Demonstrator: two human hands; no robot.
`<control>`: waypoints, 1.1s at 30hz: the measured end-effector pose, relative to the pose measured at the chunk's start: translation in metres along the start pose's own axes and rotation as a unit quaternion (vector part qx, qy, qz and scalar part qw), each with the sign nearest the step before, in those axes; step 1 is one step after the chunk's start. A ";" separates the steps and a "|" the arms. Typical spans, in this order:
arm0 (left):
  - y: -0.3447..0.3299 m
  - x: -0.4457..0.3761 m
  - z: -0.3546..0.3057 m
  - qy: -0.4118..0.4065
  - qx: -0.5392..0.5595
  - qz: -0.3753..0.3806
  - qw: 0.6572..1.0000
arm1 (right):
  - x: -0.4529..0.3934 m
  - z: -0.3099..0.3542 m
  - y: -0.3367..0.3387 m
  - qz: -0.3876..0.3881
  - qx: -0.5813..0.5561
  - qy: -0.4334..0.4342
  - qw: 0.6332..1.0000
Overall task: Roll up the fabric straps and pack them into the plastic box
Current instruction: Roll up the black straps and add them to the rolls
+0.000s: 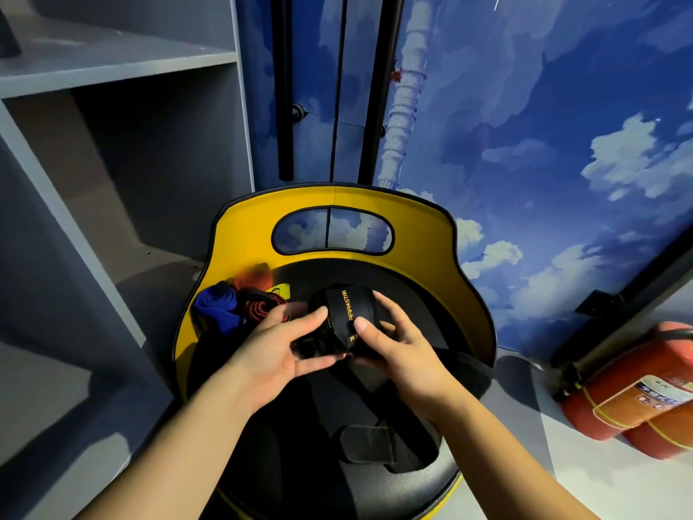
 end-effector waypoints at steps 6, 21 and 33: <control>-0.010 0.005 0.001 -0.049 -0.112 0.016 0.992 | -0.001 0.003 0.003 -0.012 -0.008 0.006 1.000; -0.003 0.004 -0.002 -0.157 -0.208 -0.039 0.965 | 0.002 0.008 0.001 0.003 0.010 0.029 1.000; -0.016 0.016 0.000 -0.277 -0.429 -0.053 0.858 | 0.002 -0.002 0.003 0.006 -0.070 -0.162 0.984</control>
Point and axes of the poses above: each hand's wrist, its own x-axis away from the middle knuckle, its own y-axis out of the back of the hand, z = x × y, the point moved 5 cm from there along -x, towards the middle knuckle, and after that the axes turned 12 degrees about y, right-handed, at the moved point
